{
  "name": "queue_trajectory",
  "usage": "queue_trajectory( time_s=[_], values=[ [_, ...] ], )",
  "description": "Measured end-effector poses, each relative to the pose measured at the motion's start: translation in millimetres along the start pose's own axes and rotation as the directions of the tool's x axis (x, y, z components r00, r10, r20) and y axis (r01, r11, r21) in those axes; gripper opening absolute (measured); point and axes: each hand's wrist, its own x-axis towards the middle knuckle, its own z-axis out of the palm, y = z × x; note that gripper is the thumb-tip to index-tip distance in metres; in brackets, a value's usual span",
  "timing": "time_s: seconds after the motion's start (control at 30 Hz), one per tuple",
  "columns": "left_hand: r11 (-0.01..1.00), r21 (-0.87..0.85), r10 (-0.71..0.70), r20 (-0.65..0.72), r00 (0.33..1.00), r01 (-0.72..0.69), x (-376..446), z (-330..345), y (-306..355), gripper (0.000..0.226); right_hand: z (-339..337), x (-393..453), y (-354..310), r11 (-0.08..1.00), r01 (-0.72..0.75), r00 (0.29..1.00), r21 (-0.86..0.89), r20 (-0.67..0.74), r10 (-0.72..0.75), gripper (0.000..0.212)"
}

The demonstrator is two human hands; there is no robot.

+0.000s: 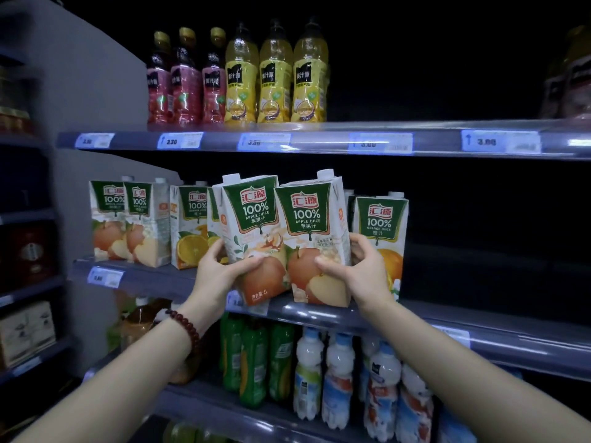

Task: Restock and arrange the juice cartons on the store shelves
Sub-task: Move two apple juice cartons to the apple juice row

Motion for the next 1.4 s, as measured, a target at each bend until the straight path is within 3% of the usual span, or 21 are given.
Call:
queue_trajectory(
  time_s=[0.13, 0.27, 0.7, 1.13, 1.23, 1.4],
  values=[
    [1.0, 0.02, 0.004, 0.037, 0.999, -0.005, -31, 25, 1, 0.054, -38, -19, -3, 0.996, -0.044, 0.999, 0.075, 0.025, 0.042, 0.065],
    [1.0, -0.006, -0.006, 0.076, 0.997, 0.007, -64, 63, 5, 0.064, -87, -41, -6, 0.989, -0.075, 0.997, 0.126, 0.025, 0.072, 0.065],
    [0.963, -0.16, -0.175, 0.251, 0.952, 0.219, -174, 247, -5, 0.063, -298, -109, -43, 0.955, -0.154, 0.985, 0.252, -0.031, 0.167, 0.061],
    [0.935, -0.132, -0.212, 0.531, 0.82, 0.328, -208, 435, -30, 0.052, -483, -150, -65, 0.968, -0.18, 0.929, 0.176, -0.292, 0.226, 0.048],
    [0.918, -0.137, -0.231, 0.574, 0.785, 0.371, -202, 470, -33, 0.059, -510, -148, -64, 0.968, -0.177, 0.904, 0.178, -0.359, 0.231, 0.043],
    [0.903, -0.113, -0.241, 0.667, 0.705, 0.415, -188, 527, -42, 0.058, -554, -141, -63, 0.972, -0.173, 0.864, 0.159, -0.449, 0.227, 0.051]
  ],
)
